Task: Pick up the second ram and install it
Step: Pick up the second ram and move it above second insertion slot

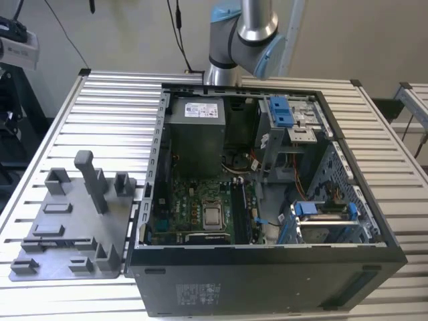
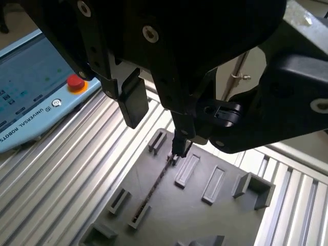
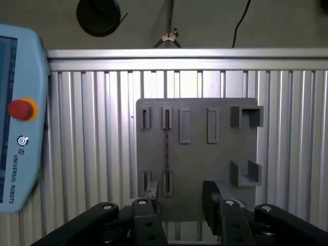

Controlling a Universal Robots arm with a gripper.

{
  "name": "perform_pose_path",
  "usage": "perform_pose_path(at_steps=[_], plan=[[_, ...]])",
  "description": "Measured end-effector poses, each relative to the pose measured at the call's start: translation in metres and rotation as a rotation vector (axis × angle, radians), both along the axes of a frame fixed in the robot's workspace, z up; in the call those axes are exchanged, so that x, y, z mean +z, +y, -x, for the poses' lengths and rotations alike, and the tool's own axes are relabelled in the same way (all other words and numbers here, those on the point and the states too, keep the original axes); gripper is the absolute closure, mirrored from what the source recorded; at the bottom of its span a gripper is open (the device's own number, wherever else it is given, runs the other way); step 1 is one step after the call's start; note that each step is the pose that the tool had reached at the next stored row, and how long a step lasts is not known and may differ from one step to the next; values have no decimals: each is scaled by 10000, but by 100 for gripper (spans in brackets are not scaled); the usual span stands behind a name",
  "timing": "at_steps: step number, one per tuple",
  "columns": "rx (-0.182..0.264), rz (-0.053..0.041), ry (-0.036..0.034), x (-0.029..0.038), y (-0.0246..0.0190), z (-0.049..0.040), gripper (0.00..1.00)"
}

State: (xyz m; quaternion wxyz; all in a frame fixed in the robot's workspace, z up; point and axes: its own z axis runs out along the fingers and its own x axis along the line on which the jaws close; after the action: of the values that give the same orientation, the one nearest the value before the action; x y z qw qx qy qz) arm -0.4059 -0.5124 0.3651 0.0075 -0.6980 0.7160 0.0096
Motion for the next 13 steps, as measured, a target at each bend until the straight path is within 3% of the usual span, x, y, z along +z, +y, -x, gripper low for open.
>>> perform_pose_path(at_steps=[13], plan=[[1, 4, 1, -151, 0, 0, 52]])
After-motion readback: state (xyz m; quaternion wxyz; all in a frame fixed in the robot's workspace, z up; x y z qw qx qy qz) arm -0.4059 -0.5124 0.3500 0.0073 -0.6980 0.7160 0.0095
